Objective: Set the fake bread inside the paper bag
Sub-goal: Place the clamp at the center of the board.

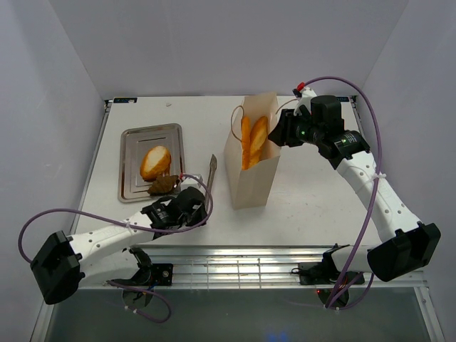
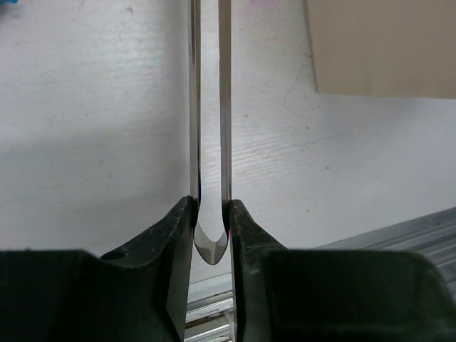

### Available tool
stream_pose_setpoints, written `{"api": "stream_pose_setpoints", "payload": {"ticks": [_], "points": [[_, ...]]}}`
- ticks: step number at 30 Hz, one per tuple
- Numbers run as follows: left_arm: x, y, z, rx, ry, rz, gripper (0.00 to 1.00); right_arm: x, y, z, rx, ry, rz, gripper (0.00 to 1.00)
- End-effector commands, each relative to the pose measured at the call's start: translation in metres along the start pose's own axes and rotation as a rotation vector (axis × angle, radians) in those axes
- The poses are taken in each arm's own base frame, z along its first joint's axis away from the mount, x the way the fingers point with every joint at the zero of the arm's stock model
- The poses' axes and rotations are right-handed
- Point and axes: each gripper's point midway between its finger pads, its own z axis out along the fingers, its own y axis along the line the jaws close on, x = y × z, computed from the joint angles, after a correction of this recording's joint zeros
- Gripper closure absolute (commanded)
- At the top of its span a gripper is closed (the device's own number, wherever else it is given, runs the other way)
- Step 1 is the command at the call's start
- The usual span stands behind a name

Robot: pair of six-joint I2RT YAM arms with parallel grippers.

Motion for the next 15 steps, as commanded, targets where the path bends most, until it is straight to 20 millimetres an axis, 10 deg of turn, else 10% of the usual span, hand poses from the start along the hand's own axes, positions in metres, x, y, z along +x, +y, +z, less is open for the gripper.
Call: {"api": "stream_pose_setpoints", "payload": {"ticks": [1,15], "points": [[0.018,0.018,0.006,-0.129,0.006,-0.013,0.88,-0.018,0.002,-0.006,0.008,-0.052,-0.006,0.53],[0.056,0.050,0.016,-0.303,0.036,-0.027,0.41,-0.013,-0.001,-0.004,0.014,-0.036,-0.011,0.54]]}}
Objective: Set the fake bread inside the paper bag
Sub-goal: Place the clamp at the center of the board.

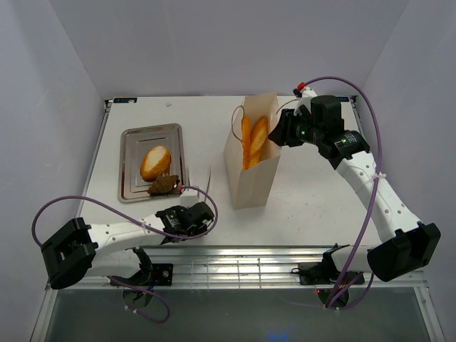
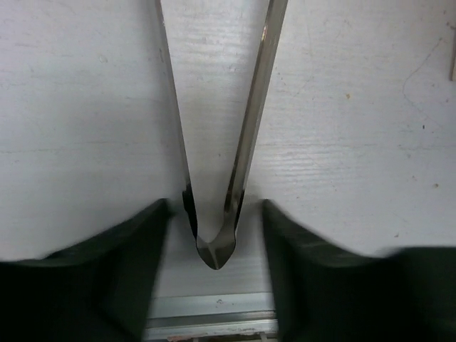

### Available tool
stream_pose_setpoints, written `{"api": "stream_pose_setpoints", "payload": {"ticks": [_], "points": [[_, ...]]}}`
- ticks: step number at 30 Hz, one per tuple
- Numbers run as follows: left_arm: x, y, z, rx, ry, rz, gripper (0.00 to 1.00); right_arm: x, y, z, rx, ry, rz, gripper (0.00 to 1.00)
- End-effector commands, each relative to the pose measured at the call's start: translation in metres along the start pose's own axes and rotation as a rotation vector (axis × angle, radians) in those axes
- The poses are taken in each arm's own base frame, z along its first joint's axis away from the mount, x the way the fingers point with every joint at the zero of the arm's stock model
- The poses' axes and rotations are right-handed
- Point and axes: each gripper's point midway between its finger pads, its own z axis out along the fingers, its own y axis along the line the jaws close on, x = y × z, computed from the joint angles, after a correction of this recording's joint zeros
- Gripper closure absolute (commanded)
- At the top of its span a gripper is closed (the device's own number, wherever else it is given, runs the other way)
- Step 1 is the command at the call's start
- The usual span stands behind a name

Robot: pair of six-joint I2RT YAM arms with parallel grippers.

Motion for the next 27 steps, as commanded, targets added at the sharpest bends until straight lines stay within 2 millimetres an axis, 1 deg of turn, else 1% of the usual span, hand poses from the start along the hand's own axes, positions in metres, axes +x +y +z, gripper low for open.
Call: {"api": "stream_pose_setpoints", "payload": {"ticks": [1,2,3,11,15,17,18,20,22,23,24,25,26,27], "points": [[0.005,0.008,0.003,-0.047,-0.002,-0.016,0.18,-0.012,0.000,-0.003,0.006,-0.033,-0.010,0.54],[0.004,0.008,0.003,-0.050,-0.008,-0.016,0.13,-0.012,0.000,-0.003,0.006,-0.033,-0.008,0.54],[0.003,0.007,0.003,-0.049,-0.010,-0.023,0.02,-0.013,0.001,-0.003,0.003,-0.035,-0.009,0.54],[-0.014,0.005,0.001,-0.058,-0.077,-0.042,0.02,-0.014,0.000,-0.006,0.010,-0.038,-0.019,0.54],[-0.025,0.006,0.004,-0.078,-0.137,-0.027,0.02,-0.014,0.001,-0.006,0.005,-0.037,-0.019,0.54],[-0.030,0.006,0.009,-0.092,-0.165,-0.015,0.02,-0.012,0.001,-0.005,0.001,-0.034,-0.017,0.54],[-0.033,0.001,0.011,-0.081,-0.180,-0.017,0.02,-0.013,0.001,-0.005,-0.001,-0.036,-0.017,0.54],[-0.034,0.001,0.016,-0.095,-0.193,0.002,0.02,-0.011,0.000,-0.005,0.003,-0.032,-0.016,0.54],[-0.034,0.005,0.021,-0.122,-0.211,-0.020,0.02,-0.011,0.000,-0.005,0.003,-0.033,-0.016,0.54],[-0.031,0.007,0.025,-0.137,-0.205,-0.023,0.02,-0.011,0.001,-0.006,0.003,-0.035,-0.017,0.54],[-0.035,-0.003,0.028,-0.105,-0.225,-0.033,0.02,-0.012,0.001,-0.006,0.002,-0.038,-0.018,0.54],[-0.033,-0.003,0.031,-0.095,-0.224,-0.027,0.02,-0.012,0.001,-0.006,0.002,-0.038,-0.018,0.54],[-0.035,-0.007,0.030,-0.073,-0.234,-0.033,0.02,-0.011,0.000,-0.006,0.003,-0.035,-0.018,0.54],[-0.044,-0.019,0.030,-0.013,-0.272,-0.043,0.02,-0.010,0.000,-0.006,0.005,-0.032,-0.017,0.54]]}}
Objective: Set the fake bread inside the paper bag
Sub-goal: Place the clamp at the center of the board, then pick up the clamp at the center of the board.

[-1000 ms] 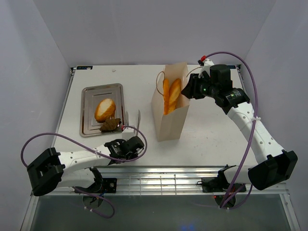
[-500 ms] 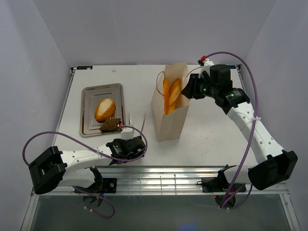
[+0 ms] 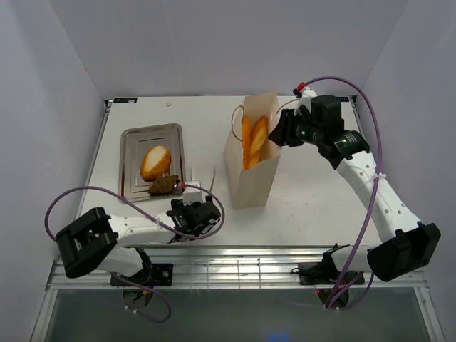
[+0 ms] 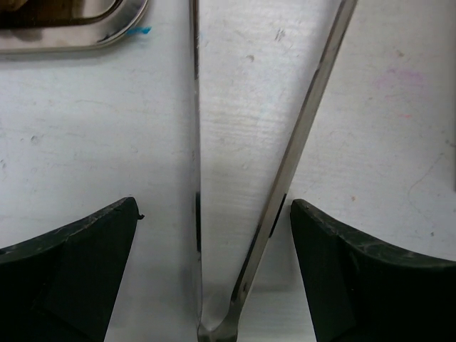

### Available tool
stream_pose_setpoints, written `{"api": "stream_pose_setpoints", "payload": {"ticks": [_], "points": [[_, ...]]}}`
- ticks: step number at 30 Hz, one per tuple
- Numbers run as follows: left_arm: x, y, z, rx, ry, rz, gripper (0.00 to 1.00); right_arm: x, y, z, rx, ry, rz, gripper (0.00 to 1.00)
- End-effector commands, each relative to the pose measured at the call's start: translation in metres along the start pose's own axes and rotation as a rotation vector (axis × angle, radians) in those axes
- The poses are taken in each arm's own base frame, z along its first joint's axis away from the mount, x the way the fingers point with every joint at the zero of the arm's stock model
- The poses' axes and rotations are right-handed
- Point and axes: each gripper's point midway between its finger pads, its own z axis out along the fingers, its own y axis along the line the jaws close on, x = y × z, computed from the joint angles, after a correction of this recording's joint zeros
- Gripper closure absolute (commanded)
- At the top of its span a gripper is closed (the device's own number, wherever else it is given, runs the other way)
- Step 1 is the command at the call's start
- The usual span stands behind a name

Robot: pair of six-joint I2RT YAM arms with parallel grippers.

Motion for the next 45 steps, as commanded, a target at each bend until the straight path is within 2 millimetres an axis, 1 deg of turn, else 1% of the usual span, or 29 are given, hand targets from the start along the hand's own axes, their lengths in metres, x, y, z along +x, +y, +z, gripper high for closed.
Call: {"api": "stream_pose_setpoints", "payload": {"ticks": [1,2,3,4,6,9,13,16,18,23,24,25,28,29,31,32,33,35,36,37,40,42,43,44,45], "points": [[-0.005,-0.021,0.004,0.113,-0.053,-0.039,0.03,-0.011,0.001,-0.007,0.004,-0.035,-0.016,0.54],[-0.008,-0.019,0.005,0.111,-0.079,-0.046,0.05,-0.012,0.001,-0.007,0.003,-0.035,-0.016,0.54],[-0.015,-0.025,0.004,0.143,-0.112,-0.062,0.08,-0.012,0.002,-0.008,0.000,-0.038,-0.018,0.54],[-0.011,-0.021,0.006,0.154,-0.120,-0.044,0.14,-0.013,0.001,-0.009,0.004,-0.041,-0.018,0.54],[-0.017,-0.032,0.003,0.224,-0.150,-0.054,0.18,-0.014,0.001,-0.010,0.010,-0.044,-0.022,0.54],[-0.006,-0.028,0.006,0.226,-0.130,-0.064,0.24,-0.015,0.001,-0.012,0.013,-0.049,-0.024,0.54],[0.009,-0.019,0.014,0.191,-0.101,-0.034,0.32,-0.013,0.002,-0.011,0.005,-0.046,-0.019,0.54],[0.010,-0.019,0.015,0.188,-0.099,-0.032,0.40,-0.014,0.003,-0.011,-0.002,-0.046,-0.018,0.54],[0.009,-0.021,0.015,0.192,-0.103,-0.039,0.44,-0.015,0.003,-0.011,-0.001,-0.050,-0.017,0.54],[0.000,-0.027,0.009,0.217,-0.114,-0.050,0.47,-0.019,0.003,-0.014,0.005,-0.055,-0.023,0.54],[-0.004,-0.025,0.006,0.213,-0.119,-0.062,0.47,-0.019,0.003,-0.014,0.007,-0.055,-0.024,0.54],[-0.011,-0.029,0.002,0.221,-0.127,-0.077,0.47,-0.018,0.003,-0.014,0.009,-0.054,-0.025,0.54],[-0.026,-0.031,-0.011,0.233,-0.136,-0.099,0.47,-0.018,0.003,-0.014,0.010,-0.055,-0.025,0.54],[-0.036,-0.035,-0.017,0.238,-0.144,-0.108,0.47,-0.018,0.003,-0.014,0.010,-0.055,-0.025,0.54],[-0.047,-0.035,-0.027,0.246,-0.147,-0.114,0.47,-0.018,0.004,-0.014,0.004,-0.056,-0.025,0.54],[-0.059,-0.041,-0.034,0.264,-0.158,-0.130,0.47,-0.018,0.004,-0.014,0.004,-0.056,-0.025,0.54],[-0.061,-0.041,-0.038,0.266,-0.150,-0.124,0.47,-0.018,0.004,-0.015,0.002,-0.057,-0.024,0.54],[-0.070,-0.047,-0.047,0.298,-0.133,-0.134,0.47,-0.019,0.004,-0.014,0.000,-0.058,-0.023,0.54],[-0.078,-0.050,-0.054,0.302,-0.121,-0.139,0.47,-0.019,0.005,-0.014,0.000,-0.058,-0.021,0.54],[-0.082,-0.053,-0.059,0.315,-0.109,-0.146,0.47,-0.018,0.005,-0.014,-0.001,-0.056,-0.022,0.54],[-0.099,-0.056,-0.072,0.340,-0.089,-0.181,0.49,-0.018,0.004,-0.014,0.000,-0.058,-0.022,0.54],[-0.113,-0.055,-0.082,0.361,-0.089,-0.196,0.50,-0.017,0.005,-0.014,-0.003,-0.056,-0.021,0.53],[-0.120,-0.049,-0.081,0.349,-0.089,-0.214,0.50,-0.018,0.006,-0.014,-0.008,-0.058,-0.023,0.53],[-0.123,-0.047,-0.084,0.352,-0.080,-0.227,0.51,-0.017,0.005,-0.014,-0.007,-0.055,-0.022,0.54],[-0.128,-0.038,-0.089,0.349,-0.075,-0.241,0.51,-0.018,0.006,-0.015,-0.006,-0.057,-0.023,0.53]]}}
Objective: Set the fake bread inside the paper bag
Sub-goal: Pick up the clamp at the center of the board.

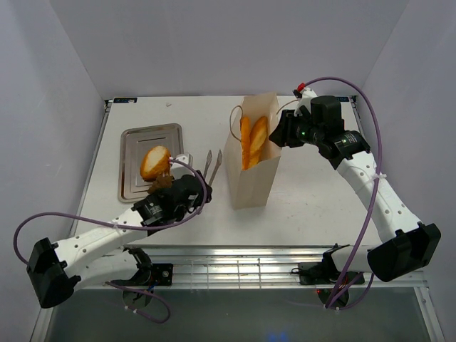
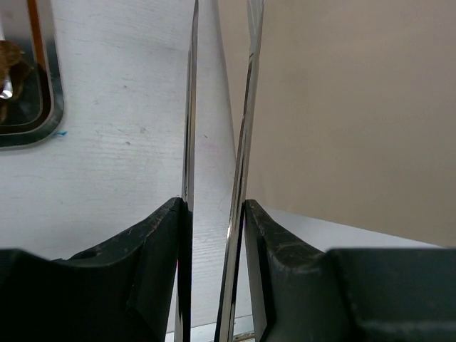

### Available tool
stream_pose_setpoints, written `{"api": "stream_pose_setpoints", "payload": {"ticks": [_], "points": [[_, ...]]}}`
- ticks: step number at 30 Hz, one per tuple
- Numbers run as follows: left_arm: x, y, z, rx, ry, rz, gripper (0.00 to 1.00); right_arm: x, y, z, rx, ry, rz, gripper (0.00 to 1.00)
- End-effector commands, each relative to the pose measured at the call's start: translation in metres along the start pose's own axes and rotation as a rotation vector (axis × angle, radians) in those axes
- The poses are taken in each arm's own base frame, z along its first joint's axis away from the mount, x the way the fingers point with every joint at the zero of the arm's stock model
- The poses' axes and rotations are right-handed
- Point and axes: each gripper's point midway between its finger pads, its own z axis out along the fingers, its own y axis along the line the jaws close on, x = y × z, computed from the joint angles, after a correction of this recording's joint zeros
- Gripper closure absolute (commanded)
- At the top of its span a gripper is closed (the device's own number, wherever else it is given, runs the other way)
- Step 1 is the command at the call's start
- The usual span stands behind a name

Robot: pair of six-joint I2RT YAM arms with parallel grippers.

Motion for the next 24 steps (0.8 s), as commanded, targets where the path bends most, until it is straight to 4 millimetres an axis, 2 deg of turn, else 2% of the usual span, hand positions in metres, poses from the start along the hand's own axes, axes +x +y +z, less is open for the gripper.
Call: {"api": "stream_pose_setpoints", "payload": {"ticks": [1,5,7,8,9,18,21,24], "points": [[-0.032,0.015,-0.019,-0.018,0.008,-0.072,0.51,-0.022,0.007,-0.015,-0.011,-0.070,-0.026,0.53],[-0.065,0.038,-0.042,-0.043,-0.040,-0.160,0.54,-0.023,0.007,-0.016,-0.010,-0.073,-0.030,0.53],[-0.073,0.055,-0.055,-0.096,-0.055,-0.191,0.55,-0.022,0.007,-0.015,-0.014,-0.070,-0.030,0.53],[-0.082,0.056,-0.062,-0.105,-0.067,-0.202,0.55,-0.020,0.006,-0.013,-0.013,-0.066,-0.028,0.53],[-0.081,0.066,-0.066,-0.144,-0.055,-0.199,0.55,-0.019,0.007,-0.012,-0.017,-0.062,-0.028,0.53],[-0.093,0.087,-0.075,-0.226,-0.047,-0.169,0.58,-0.017,0.007,-0.010,-0.026,-0.058,-0.032,0.53],[-0.089,0.091,-0.071,-0.220,-0.016,-0.187,0.59,-0.017,0.007,-0.010,-0.027,-0.058,-0.034,0.53],[-0.077,0.097,-0.072,-0.238,0.031,-0.248,0.62,-0.018,0.010,-0.011,-0.040,-0.059,-0.034,0.53]]}}
